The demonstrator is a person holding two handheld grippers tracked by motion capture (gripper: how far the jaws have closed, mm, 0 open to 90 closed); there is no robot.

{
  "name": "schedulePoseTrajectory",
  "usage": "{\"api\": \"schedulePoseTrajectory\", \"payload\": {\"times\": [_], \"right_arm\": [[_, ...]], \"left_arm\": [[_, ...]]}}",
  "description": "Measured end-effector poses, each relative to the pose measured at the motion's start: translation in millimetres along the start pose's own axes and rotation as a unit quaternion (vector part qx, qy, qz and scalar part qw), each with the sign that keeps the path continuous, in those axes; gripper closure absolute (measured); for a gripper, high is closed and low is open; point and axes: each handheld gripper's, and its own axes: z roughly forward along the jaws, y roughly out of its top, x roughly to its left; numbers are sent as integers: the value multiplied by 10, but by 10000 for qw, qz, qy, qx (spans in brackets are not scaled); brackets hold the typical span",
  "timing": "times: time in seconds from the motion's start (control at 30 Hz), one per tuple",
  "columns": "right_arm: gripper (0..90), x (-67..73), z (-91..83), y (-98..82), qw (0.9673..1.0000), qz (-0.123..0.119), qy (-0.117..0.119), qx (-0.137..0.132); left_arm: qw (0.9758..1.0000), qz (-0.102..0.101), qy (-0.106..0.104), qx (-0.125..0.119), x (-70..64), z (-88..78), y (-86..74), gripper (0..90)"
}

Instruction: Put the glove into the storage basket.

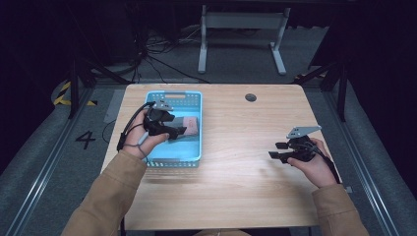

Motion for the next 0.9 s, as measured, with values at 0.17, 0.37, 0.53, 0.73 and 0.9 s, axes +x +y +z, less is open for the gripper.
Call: {"api": "schedulePoseTrajectory", "payload": {"times": [0.17, 0.37, 0.53, 0.73, 0.9], "right_arm": [[485, 14, 2, -55, 9999, -58, 65, -88], [481, 46, 38, -79, 9998, -138, 108, -67], [469, 79, 49, -78, 9997, -175, 118, -95], [459, 101, 60, -100, 9998, -166, 113, -60], [448, 115, 64, -118, 9998, -148, 88, -89]], "left_arm": [[9998, 85, -150, -42, -195, -102, -96, 332], [9994, 155, -311, -8, -368, -157, -226, 322], [9975, -17, -697, -95, -473, -199, -353, 289], [9979, 5, -652, -18, -612, -230, -474, 273], [9966, -19, -777, 280, -730, -102, -664, 286]]}}
